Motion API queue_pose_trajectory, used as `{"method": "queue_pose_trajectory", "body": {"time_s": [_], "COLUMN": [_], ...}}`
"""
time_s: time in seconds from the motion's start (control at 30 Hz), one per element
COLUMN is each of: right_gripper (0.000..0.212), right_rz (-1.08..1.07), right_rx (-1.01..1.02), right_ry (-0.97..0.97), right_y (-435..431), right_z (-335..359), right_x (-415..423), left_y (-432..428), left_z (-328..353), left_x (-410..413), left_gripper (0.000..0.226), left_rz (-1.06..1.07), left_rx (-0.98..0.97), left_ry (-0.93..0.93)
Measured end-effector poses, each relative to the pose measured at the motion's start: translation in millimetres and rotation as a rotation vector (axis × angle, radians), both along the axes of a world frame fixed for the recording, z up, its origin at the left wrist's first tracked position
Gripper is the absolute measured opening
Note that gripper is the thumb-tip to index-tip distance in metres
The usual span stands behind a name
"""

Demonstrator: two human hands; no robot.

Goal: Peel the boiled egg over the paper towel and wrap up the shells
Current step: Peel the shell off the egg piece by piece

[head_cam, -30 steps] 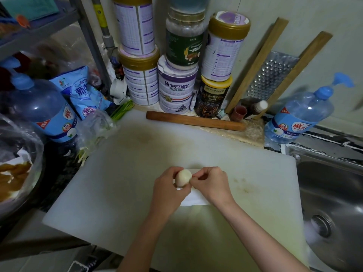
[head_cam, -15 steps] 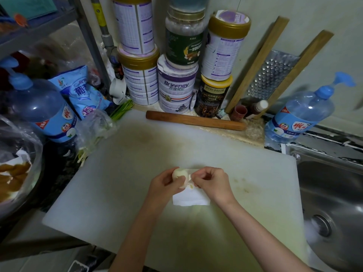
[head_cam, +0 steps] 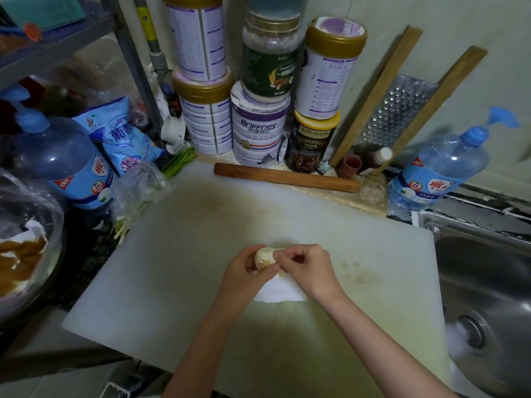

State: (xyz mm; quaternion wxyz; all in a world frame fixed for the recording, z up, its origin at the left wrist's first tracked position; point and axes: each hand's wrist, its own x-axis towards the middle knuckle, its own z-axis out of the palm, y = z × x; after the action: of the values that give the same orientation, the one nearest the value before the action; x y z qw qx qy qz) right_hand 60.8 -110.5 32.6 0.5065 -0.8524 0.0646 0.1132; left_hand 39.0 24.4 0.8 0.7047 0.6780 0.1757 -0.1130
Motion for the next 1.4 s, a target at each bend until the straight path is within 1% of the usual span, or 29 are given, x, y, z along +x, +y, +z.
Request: {"method": "queue_pose_trajectory", "body": {"time_s": [0.23, 0.3, 0.37, 0.57, 0.7, 0.77, 0.8, 0.93, 1.03, 1.17, 1.3, 1.4], "right_gripper": [0.018, 0.017, 0.015, 0.012, 0.012, 0.014, 0.015, 0.018, 0.016, 0.017, 0.021, 0.01], "right_rz": [0.112, 0.116, 0.106, 0.048, -0.045, -0.073, -0.059, 0.032, 0.029, 0.029, 0.081, 0.057], "right_rx": [-0.328, -0.387, -0.403, -0.25, -0.061, -0.006, -0.022, -0.193, -0.206, -0.167, -0.055, 0.025], "right_ry": [-0.222, -0.262, -0.274, -0.172, -0.071, -0.034, -0.028, -0.006, -0.007, -0.025, 0.012, 0.048], "right_y": [7, 8, 7, 2, -3, -7, -9, -13, -12, -8, -6, -4], "right_z": [-1, -1, -1, -2, -3, -4, -6, -15, -19, -17, -9, -6], "right_x": [-9, -9, -8, -6, -2, 3, 5, 5, 3, 4, 4, 3], "left_y": [-5, -7, -7, -6, -2, -1, 0, 3, 4, 5, 5, 7], "left_z": [1, 2, 3, 3, 3, 1, 0, 1, -2, -4, -5, -6], "left_x": [-3, -4, -5, -4, -2, -3, -3, -5, -5, -5, -4, -4], "left_gripper": [0.031, 0.031, 0.03, 0.03, 0.031, 0.032, 0.032, 0.034, 0.035, 0.036, 0.039, 0.041], "left_rz": [0.025, 0.021, 0.015, -0.025, -0.083, -0.086, -0.076, -0.024, 0.0, 0.056, 0.051, 0.019], "left_rx": [0.163, 0.171, 0.185, 0.157, 0.15, 0.139, 0.121, -0.001, -0.038, -0.144, -0.136, -0.101], "left_ry": [-0.017, -0.024, -0.029, -0.026, -0.039, -0.025, -0.013, 0.017, 0.029, 0.053, 0.04, 0.026]}}
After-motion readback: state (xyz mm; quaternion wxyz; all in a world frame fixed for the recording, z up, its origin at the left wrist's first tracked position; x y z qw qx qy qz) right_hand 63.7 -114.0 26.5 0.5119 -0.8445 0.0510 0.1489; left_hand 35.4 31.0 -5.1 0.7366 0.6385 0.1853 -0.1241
